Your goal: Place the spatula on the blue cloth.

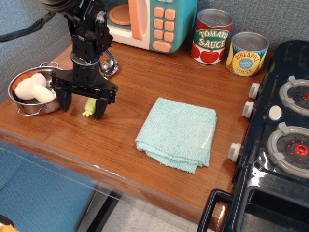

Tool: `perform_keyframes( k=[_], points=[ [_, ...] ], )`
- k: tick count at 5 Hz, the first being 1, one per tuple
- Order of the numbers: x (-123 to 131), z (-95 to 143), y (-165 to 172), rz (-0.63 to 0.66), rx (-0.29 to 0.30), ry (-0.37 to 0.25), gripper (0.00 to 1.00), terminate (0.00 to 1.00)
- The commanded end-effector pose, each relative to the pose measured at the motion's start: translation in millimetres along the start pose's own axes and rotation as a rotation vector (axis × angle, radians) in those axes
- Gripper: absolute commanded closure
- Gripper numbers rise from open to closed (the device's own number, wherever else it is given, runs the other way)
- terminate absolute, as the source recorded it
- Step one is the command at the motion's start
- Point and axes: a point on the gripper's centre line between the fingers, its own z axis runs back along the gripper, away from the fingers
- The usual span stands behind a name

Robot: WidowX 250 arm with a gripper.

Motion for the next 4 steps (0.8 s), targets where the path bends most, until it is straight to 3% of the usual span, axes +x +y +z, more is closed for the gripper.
perform_keyframes(
  k=[1, 3, 4],
  points=[
    [-2.9, -2.7, 6.2, 0.059, -0.008, -0.039, 1.00, 0.00],
    [-1.0, 6.0, 0.8, 0.040, -0.027, -0.079, 1.00, 0.00],
    [0.0, 31.6, -17.4, -0.032, -0.095, -0.152, 1.00, 0.00]
  ],
)
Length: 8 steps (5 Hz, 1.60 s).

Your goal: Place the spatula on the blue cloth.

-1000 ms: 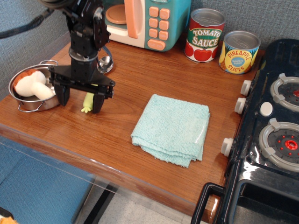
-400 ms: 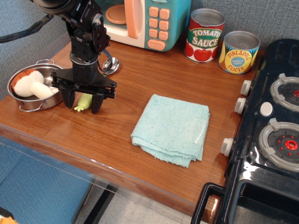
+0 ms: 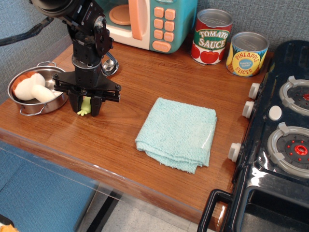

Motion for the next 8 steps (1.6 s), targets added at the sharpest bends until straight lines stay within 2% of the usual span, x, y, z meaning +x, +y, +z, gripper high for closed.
perform_keyframes(
  k=[1, 2, 3, 4, 5, 6, 7, 8],
  points=[
    [-8.3, 62.1, -46.9, -0.174, -0.167, -0.173, 1.00, 0.00],
    [-27.8, 85.0, -82.0, -0.274, -0.238, -0.199, 1.00, 0.00],
    [-45.4, 96.0, -110.7, -0.367, -0.261, -0.197, 1.00, 0.00],
    [-61.2, 95.1, -130.8, -0.395, -0.247, -0.160, 1.00, 0.00],
    [-67.9, 89.3, -137.1, -0.377, -0.218, -0.122, 1.00, 0.00],
    [-72.3, 78.2, -139.8, -0.343, -0.165, -0.069, 1.00, 0.00],
    [-72.5, 70.6, -134.1, -0.290, -0.141, -0.038, 1.00, 0.00],
    [-71.1, 67.1, -131.4, -0.273, -0.173, -0.001, 0.00, 0.00]
  ],
)
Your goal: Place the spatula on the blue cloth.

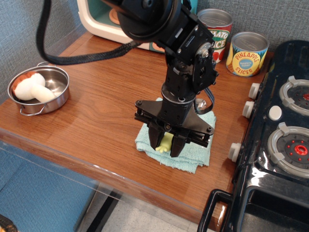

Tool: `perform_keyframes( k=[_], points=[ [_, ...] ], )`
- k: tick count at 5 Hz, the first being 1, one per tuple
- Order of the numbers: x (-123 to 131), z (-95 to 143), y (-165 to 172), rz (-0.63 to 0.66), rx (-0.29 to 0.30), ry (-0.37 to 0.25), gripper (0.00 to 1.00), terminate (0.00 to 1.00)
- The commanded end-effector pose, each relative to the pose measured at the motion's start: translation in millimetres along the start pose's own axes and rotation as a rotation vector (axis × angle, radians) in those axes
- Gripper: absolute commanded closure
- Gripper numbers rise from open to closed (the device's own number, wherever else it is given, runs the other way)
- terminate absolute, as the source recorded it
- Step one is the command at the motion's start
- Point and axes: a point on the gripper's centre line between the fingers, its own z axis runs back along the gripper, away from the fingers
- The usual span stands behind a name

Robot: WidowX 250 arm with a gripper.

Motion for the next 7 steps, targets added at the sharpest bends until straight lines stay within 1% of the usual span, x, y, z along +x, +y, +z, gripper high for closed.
perform_keyframes(
  k=[1, 2, 3, 4, 5, 6, 7],
  points=[
    [2.3, 16.7, 8.3, 0.015, -0.074, -0.043, 0.00, 0.00],
    [3.6, 31.5, 11.2, -0.003, -0.159, -0.101, 0.00, 0.00],
    [5.3, 38.3, 11.3, -0.044, -0.146, -0.117, 0.00, 0.00],
    [5.3, 37.7, 9.8, -0.058, -0.133, -0.098, 0.00, 0.00],
    [9.7, 34.0, 9.0, -0.138, -0.069, -0.078, 0.00, 0.00],
    [9.7, 34.0, 9.0, -0.138, -0.069, -0.078, 0.00, 0.00],
    [9.7, 34.0, 9.0, -0.138, -0.069, -0.078, 0.00, 1.00]
  ],
)
